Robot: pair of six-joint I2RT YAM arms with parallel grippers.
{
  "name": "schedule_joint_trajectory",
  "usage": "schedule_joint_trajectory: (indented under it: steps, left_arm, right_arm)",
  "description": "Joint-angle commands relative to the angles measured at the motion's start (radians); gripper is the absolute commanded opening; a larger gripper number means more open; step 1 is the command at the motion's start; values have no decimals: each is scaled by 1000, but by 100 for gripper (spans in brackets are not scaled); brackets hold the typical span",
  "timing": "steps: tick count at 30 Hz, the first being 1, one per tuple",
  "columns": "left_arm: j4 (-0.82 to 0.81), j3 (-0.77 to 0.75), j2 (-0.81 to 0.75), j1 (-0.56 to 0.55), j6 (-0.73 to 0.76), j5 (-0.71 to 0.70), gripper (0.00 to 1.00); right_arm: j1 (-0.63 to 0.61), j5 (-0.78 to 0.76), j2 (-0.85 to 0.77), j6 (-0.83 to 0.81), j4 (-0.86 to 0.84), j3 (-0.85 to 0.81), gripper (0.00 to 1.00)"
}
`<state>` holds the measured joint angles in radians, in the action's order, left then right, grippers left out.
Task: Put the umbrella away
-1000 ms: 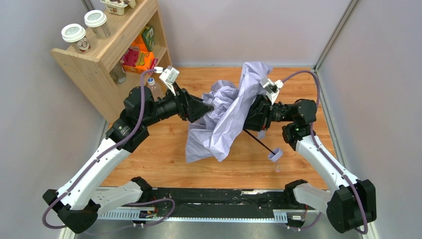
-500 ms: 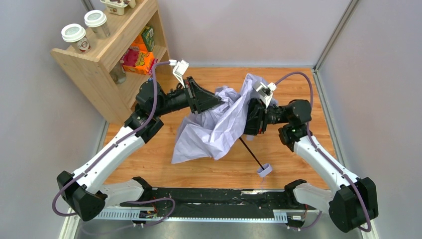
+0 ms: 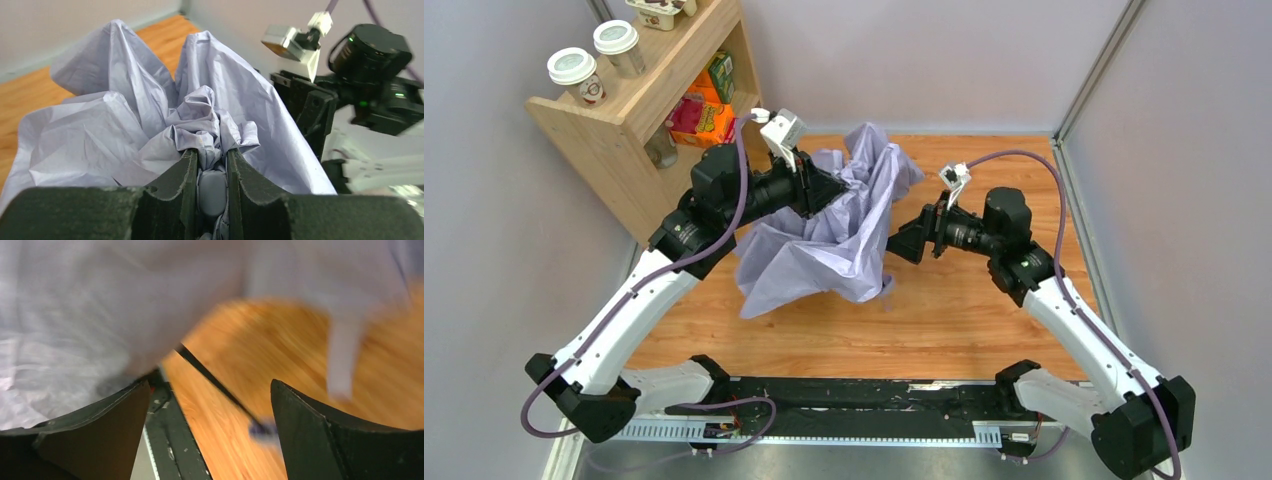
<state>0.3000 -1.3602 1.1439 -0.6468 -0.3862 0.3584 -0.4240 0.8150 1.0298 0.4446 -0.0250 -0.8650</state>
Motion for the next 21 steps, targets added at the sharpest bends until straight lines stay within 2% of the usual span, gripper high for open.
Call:
schedule_joint_trajectory:
  steps: [1, 2, 4, 6, 7, 9, 12, 16, 18, 21]
  left_arm:
    - [71, -99, 2, -10, 265, -264, 0]
    - [56, -96, 5, -13, 305, -282, 0]
    - [12, -68, 11, -45, 352, -344, 0]
    - [-42, -16, 13, -88, 377, -355, 0]
    - [-50, 1, 23, -111, 374, -405, 0]
    - [-70, 68, 42, -138, 334, -421, 0]
    - [-174, 262, 65, -171, 245, -455, 0]
    - [-290, 435, 93, -177, 158, -475, 0]
    - [-327, 466, 93, -177, 147, -470, 0]
    - [-273, 449, 79, -178, 115, -478, 0]
  right_arm:
    - [2, -436, -25, -47, 459, 20, 93]
    - [2, -486, -40, -38, 521, 29, 93]
    - [2, -681, -66, -26, 635, 18, 94]
    - [2, -769, -102, -46, 694, 3, 94]
    - [2, -799, -128, -47, 701, 3, 94]
    - [2, -807, -190, -70, 691, 3, 94]
    - [2, -746, -273, -96, 620, 18, 94]
    - [2, -526, -324, -125, 464, 87, 93]
    - [-1, -435, -329, -124, 415, 121, 92]
    - [-24, -329, -352, -132, 344, 164, 91]
